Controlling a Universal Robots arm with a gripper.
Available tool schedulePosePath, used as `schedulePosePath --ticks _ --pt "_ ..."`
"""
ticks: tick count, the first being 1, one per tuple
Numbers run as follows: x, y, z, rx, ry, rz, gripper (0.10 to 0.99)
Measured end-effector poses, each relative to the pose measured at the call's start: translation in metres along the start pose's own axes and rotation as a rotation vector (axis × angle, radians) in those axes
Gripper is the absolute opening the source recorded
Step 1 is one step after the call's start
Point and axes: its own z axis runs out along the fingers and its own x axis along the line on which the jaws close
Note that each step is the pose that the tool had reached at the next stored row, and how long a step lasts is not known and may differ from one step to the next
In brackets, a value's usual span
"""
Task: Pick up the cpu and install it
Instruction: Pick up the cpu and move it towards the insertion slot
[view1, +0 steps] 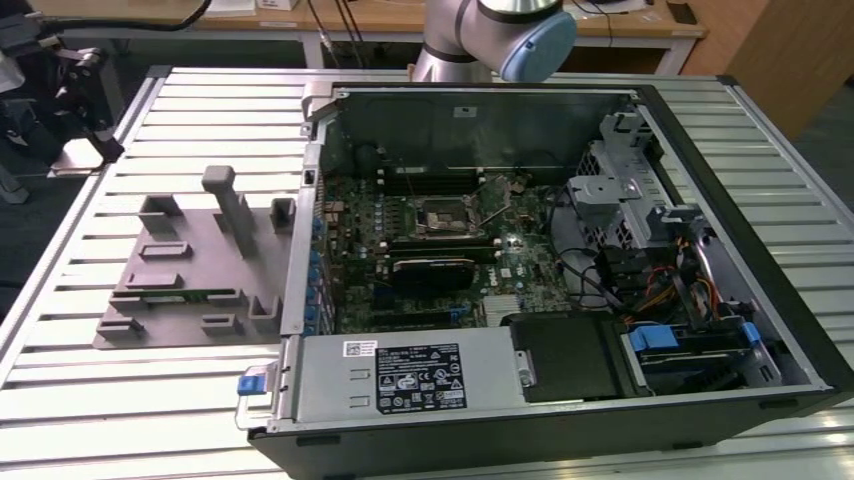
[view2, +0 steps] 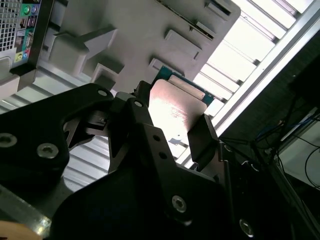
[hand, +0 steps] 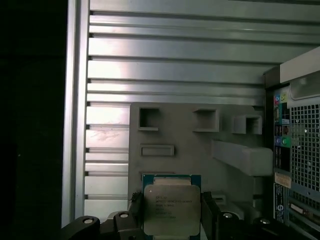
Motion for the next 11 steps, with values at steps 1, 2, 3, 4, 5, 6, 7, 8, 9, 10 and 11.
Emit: schedulePosePath --ticks 1,2,3,4,5,6,7,8,9,10,11 --pt "-0.0001 0.0001 -0.0018 0.0 -0.0001 0.0 0.545" --pt "-0.0002 0.0001 -0.0035 0.0 -0.0003 0.0 0.545" --pt "-0.0003 0.0002 -0.0054 0.0 -0.0005 0.0 0.545" --pt "-0.0004 0.0002 -0.0069 0.0 -0.0006 0.0 0.545" --pt "-0.0004 0.0003 -0.008 0.0 -0.0007 0.0 0.545" --pt "-0.0004 0.0003 -0.0085 0.0 -0.0008 0.0 0.545" --pt "-0.0004 0.0003 -0.0085 0.0 -0.0009 0.0 0.545" --pt "-0.0004 0.0003 -0.0085 0.0 -0.0009 0.0 0.545" --pt "-0.0004 0.0003 -0.0085 0.0 -0.0009 0.0 0.545" --pt "-0.0005 0.0003 -0.0086 0.0 -0.0008 0.0 0.545" --pt "-0.0005 0.0003 -0.0087 0.0 -0.0007 0.0 0.545"
